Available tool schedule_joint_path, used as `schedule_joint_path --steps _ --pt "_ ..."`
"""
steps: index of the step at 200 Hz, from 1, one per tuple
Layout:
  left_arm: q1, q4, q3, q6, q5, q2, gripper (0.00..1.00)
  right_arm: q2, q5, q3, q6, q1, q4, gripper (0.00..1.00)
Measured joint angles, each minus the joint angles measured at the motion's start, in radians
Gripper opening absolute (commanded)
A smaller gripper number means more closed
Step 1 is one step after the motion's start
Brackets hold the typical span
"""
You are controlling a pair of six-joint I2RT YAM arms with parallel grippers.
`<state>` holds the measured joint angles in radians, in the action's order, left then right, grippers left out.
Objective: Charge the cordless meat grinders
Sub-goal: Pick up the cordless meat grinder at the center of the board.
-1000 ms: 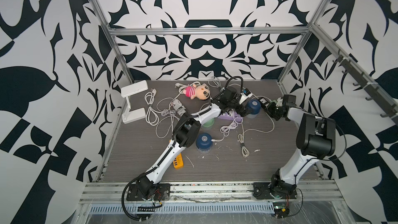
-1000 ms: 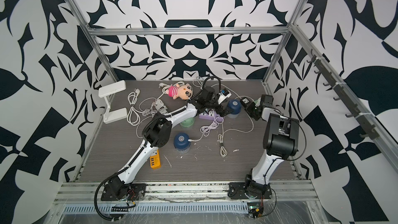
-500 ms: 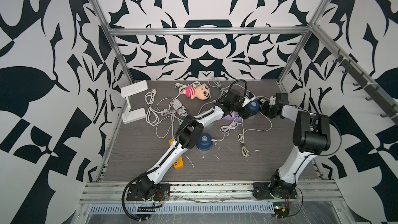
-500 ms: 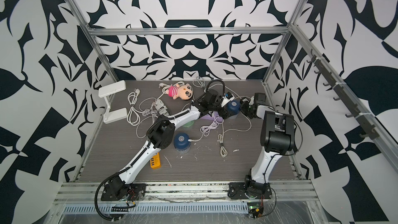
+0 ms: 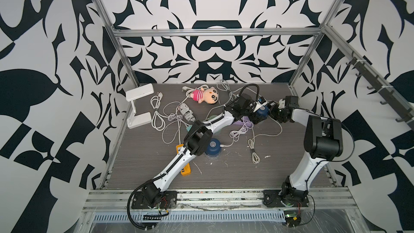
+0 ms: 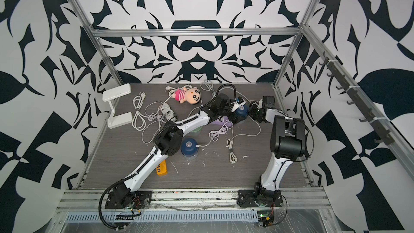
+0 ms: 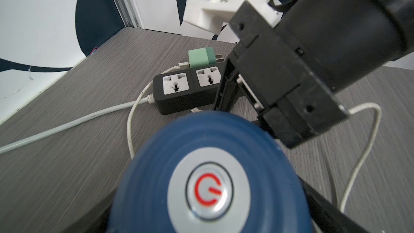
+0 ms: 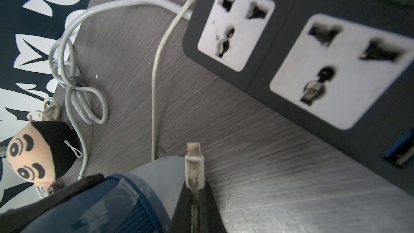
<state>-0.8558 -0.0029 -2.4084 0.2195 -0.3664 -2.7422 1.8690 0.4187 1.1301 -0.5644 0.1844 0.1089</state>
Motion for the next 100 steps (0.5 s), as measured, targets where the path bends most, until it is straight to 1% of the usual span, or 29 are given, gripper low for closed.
schedule_joint_path --steps 18,22,25,30,50,65,100 --pt "-0.002 0.008 0.005 0.000 0.005 0.000 0.86 -0.005 -0.003 -0.003 0.000 0.000 -0.001 0.00" --pt "-0.003 0.014 0.009 0.003 0.006 0.001 0.86 -0.010 -0.004 -0.006 0.000 0.000 -0.002 0.00" --pt "-0.003 0.021 0.012 -0.001 0.008 0.002 0.82 -0.014 -0.006 -0.009 0.000 0.000 0.000 0.00" --pt "-0.003 0.030 0.017 -0.002 0.008 0.002 0.79 -0.021 -0.008 -0.013 0.002 0.000 0.001 0.00" --pt "-0.005 0.073 0.053 -0.011 0.014 0.013 0.71 -0.077 -0.015 -0.029 0.008 0.000 0.016 0.00" --pt "-0.007 0.099 0.075 -0.021 0.017 0.021 0.67 -0.126 -0.013 -0.029 0.015 -0.003 0.023 0.00" --pt "-0.016 0.146 0.134 -0.048 0.028 0.047 0.65 -0.220 -0.020 -0.030 0.031 -0.003 0.049 0.00"
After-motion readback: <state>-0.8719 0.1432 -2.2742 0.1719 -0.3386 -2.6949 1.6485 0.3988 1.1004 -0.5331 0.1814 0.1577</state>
